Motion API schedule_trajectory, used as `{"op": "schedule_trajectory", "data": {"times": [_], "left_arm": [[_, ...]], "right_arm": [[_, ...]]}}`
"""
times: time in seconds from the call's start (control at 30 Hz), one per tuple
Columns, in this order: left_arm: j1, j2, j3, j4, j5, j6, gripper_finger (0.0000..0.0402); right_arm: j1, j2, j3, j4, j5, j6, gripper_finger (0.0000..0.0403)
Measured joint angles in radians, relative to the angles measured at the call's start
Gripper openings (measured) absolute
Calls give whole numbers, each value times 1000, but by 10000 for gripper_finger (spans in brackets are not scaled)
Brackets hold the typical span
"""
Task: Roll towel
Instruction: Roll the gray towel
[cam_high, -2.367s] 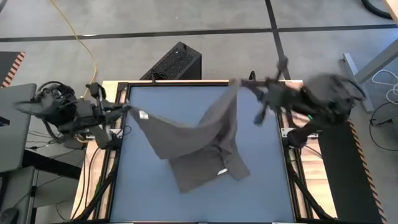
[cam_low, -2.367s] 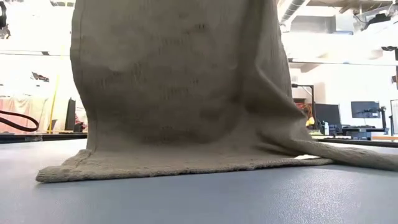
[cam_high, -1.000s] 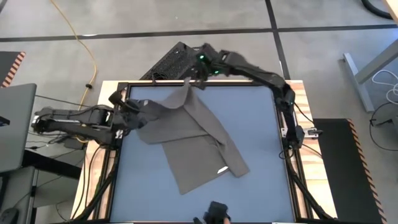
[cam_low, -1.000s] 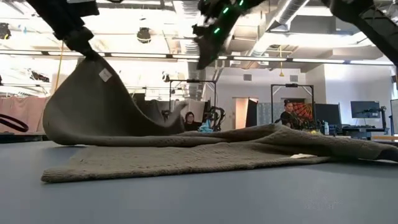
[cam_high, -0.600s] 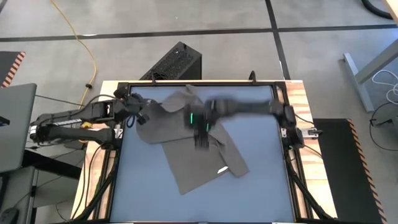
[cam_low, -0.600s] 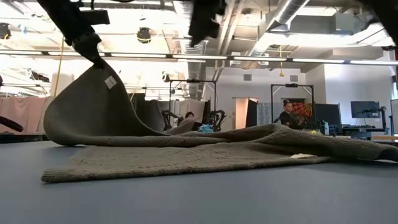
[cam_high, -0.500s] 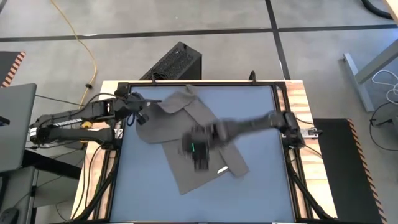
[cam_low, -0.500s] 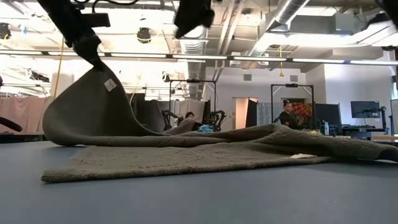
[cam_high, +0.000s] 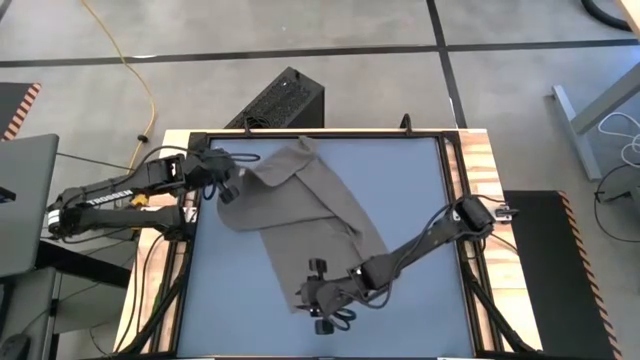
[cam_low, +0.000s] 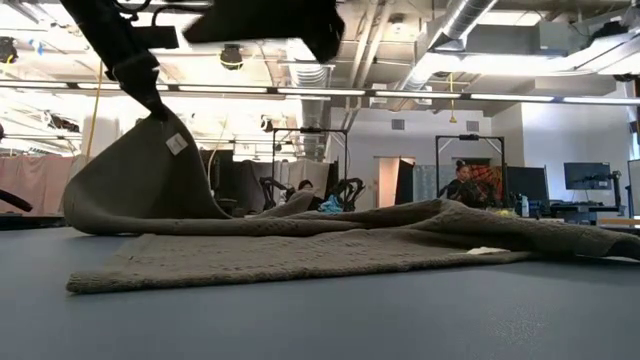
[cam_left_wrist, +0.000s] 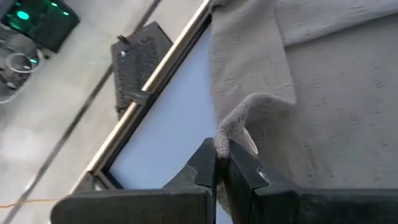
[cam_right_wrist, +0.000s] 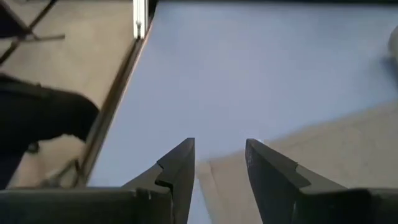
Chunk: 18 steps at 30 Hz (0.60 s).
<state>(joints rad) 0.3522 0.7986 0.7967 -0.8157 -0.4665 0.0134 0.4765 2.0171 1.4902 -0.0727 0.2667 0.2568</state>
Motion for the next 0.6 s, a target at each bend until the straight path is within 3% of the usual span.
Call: {"op": "schedule_trajectory", "data": {"times": [0.17,0.33,0.6], "left_arm": [[16,0,0,-1,32,-24,0],[42,0,0,-4,43,-24,0],[107,0,2,-19,89,-29,0]], "right_arm": [[3,2,-52,60,-7,-49,193],[10,104,-41,194,-33,-82,233],[26,169,38,118,-7,-48,246]]}}
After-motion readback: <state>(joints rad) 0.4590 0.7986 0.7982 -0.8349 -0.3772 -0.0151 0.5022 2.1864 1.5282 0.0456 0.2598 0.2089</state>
